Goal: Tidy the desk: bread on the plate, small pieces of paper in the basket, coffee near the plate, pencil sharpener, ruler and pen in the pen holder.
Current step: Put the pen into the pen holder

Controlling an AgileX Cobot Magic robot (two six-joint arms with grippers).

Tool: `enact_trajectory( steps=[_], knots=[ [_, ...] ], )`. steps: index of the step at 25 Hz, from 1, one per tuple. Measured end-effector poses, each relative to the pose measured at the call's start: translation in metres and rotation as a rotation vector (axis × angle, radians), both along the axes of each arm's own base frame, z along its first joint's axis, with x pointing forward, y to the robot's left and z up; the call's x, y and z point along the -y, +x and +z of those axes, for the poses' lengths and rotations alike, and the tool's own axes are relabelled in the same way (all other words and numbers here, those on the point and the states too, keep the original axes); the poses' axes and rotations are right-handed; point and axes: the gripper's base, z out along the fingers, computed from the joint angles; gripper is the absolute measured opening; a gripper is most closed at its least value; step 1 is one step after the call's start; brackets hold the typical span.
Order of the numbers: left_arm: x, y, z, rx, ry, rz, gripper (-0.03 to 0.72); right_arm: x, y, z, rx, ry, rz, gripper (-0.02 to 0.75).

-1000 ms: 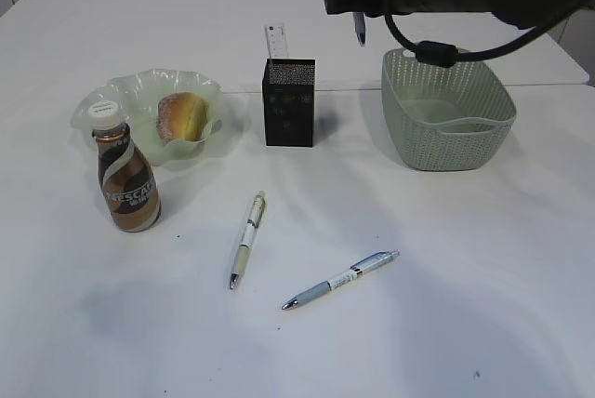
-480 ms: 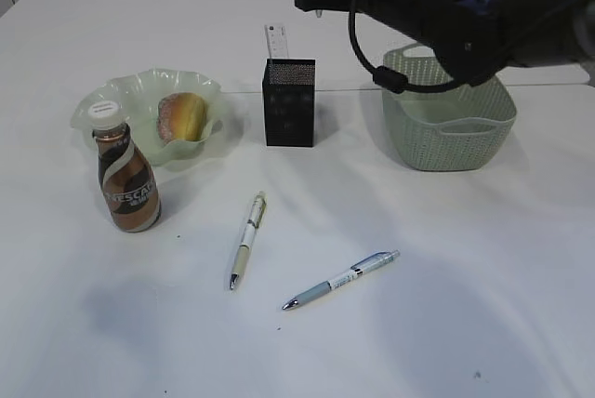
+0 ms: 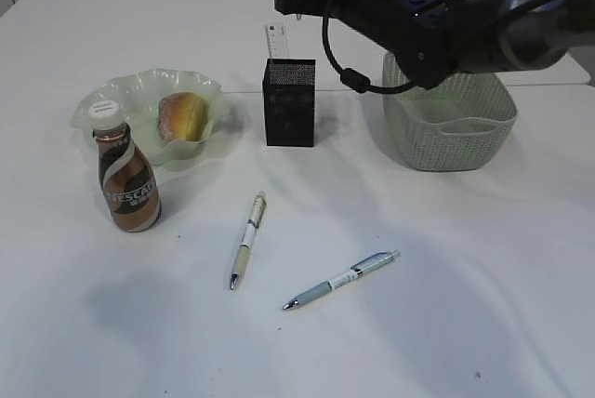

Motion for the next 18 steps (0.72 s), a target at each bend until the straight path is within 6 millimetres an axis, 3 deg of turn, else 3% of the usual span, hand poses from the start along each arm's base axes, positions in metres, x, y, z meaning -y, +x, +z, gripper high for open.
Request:
enact_trajectory(
  steps=[18],
  knots=[
    [0.002, 0.006, 0.005, 0.086, -0.024, -0.010, 0.394, -0.010, 0.030, -0.066, -0.158, -0.025, -0.016, 0.122]
  ],
)
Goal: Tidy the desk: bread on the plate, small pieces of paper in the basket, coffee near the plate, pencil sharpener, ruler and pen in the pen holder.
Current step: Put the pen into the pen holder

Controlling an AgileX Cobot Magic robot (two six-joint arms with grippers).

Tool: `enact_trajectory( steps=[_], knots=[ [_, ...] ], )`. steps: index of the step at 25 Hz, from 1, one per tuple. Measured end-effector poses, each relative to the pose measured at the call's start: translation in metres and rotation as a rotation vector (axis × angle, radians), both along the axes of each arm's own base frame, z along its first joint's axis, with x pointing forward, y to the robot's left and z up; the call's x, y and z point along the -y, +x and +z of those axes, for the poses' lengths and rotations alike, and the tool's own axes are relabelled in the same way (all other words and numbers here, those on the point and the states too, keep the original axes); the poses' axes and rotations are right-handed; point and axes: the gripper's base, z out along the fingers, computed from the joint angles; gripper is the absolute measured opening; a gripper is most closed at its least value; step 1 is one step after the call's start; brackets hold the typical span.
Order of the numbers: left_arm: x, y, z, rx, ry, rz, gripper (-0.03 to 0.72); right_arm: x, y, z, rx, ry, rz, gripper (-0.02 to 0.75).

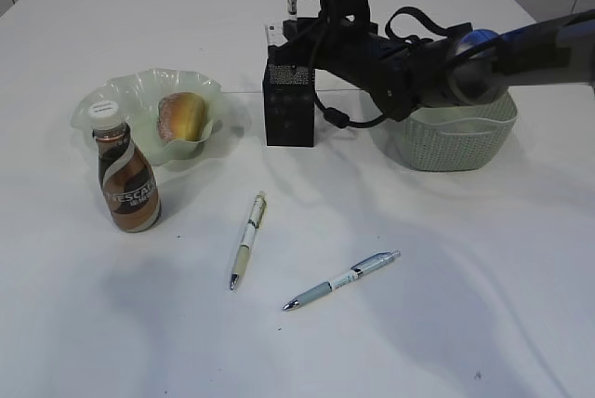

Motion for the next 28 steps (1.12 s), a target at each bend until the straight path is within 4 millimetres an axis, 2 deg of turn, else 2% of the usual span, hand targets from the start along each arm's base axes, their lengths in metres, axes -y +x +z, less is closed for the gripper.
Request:
enact_trajectory(
  steps=[5, 10, 28],
  knots=[
    [0.000, 0.000, 0.000, 0.005, 0.003, 0.000, 0.394, -0.001, 0.002, -0.004, -0.001, 0.000, 0.000, 0.122],
    [0.000, 0.001, 0.001, 0.009, 0.004, 0.000, 0.394, -0.003, 0.008, -0.017, -0.010, -0.003, 0.001, 0.122],
    [0.000, 0.001, 0.001, 0.011, 0.003, 0.000, 0.394, -0.003, 0.009, -0.024, -0.037, -0.018, -0.003, 0.122]
  ],
)
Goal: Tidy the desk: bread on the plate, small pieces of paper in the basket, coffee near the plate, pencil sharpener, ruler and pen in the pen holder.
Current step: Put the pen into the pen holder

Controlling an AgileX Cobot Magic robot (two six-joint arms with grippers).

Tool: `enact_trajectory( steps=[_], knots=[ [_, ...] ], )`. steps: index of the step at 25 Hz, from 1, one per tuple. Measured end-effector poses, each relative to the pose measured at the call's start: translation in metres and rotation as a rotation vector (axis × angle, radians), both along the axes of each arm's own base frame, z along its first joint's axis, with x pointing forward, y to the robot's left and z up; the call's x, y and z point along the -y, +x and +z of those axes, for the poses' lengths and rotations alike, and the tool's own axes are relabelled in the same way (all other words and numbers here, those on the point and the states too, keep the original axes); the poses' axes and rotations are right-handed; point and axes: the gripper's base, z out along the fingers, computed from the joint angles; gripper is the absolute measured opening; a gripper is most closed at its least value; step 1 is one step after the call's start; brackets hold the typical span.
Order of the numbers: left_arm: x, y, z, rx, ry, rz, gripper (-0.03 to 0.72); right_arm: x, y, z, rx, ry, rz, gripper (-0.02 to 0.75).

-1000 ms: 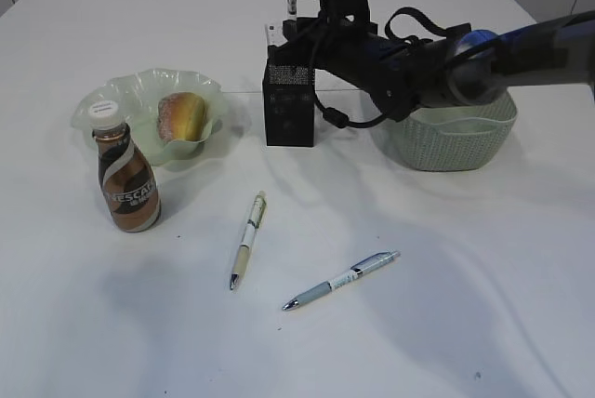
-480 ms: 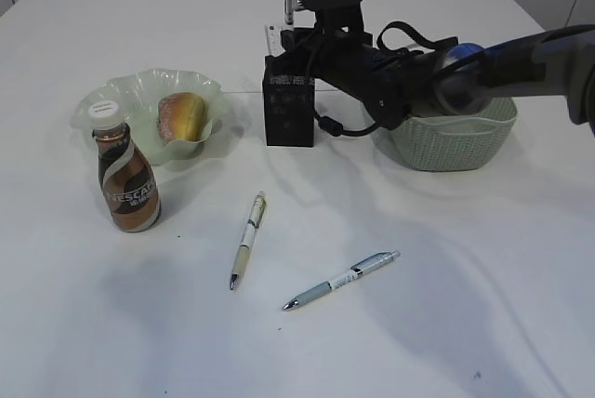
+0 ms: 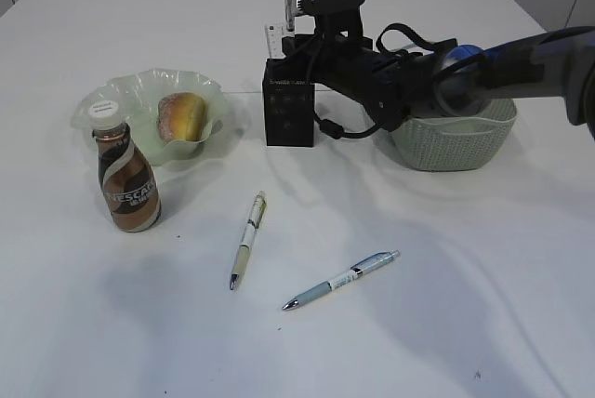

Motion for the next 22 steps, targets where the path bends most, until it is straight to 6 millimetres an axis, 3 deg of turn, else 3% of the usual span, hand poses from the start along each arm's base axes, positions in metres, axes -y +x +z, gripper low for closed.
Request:
enact_trajectory(
  steps=[6, 14, 22],
  knots=[
    [0.0000, 0.0000, 0.0000, 0.000, 0.000, 0.000, 0.394, -0.0002, -0.0001, 0.0000, 0.002, -0.005, 0.004, 0.134],
    [-0.0001, 0.0002, 0.0002, 0.003, 0.001, 0.000, 0.394, -0.0003, -0.0001, 0.0000, 0.002, -0.007, 0.004, 0.232],
    [0.0000, 0.0003, 0.0003, 0.004, 0.000, 0.000, 0.394, -0.0002, -0.0001, -0.0003, 0.001, -0.009, 0.004, 0.249]
  ],
)
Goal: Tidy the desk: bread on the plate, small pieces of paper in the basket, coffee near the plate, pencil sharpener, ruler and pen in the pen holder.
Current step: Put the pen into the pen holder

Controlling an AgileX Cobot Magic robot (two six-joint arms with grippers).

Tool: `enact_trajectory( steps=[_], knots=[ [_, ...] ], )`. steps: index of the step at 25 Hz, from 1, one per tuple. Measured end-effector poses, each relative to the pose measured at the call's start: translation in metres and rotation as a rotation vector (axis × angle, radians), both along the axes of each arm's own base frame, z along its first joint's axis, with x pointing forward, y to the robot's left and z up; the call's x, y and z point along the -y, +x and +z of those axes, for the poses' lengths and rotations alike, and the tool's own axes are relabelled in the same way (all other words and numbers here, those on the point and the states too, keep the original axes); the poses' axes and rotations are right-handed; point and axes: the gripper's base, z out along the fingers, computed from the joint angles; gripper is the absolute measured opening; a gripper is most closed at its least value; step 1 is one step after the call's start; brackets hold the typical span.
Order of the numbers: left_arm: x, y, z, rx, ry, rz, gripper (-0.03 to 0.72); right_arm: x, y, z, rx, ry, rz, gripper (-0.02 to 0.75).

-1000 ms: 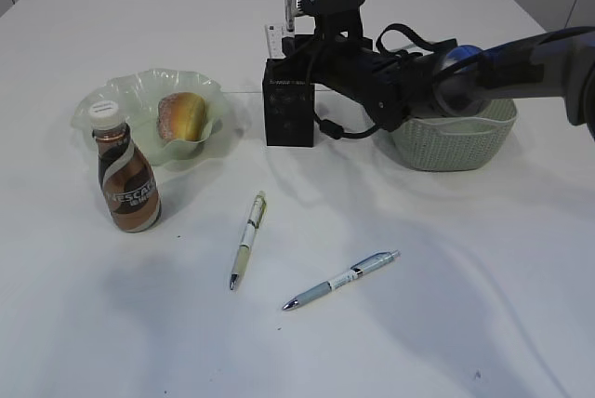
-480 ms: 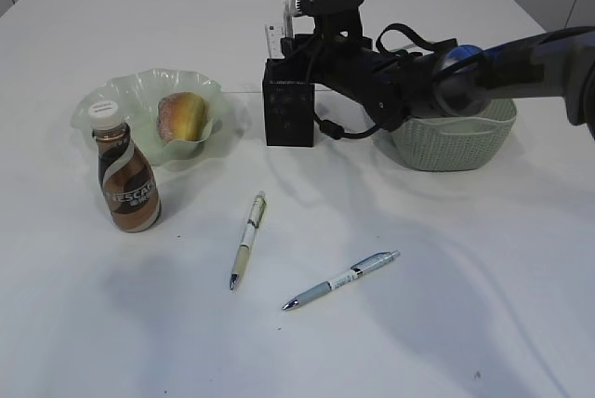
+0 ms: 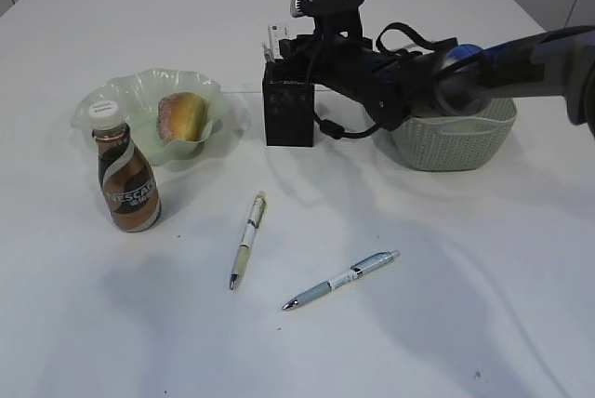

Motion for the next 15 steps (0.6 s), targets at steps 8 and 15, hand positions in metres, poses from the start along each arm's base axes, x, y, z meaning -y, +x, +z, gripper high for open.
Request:
enact_trajectory(
  steps=[8, 15],
  knots=[
    [-0.001, 0.001, 0.001, 0.017, 0.010, 0.000, 0.394, 0.003, 0.000, 0.035, -0.060, -0.039, -0.028, 0.250],
    [-0.001, 0.002, 0.001, 0.025, 0.014, 0.000, 0.394, 0.011, -0.011, 0.080, -0.146, -0.075, -0.067, 0.249]
  ],
)
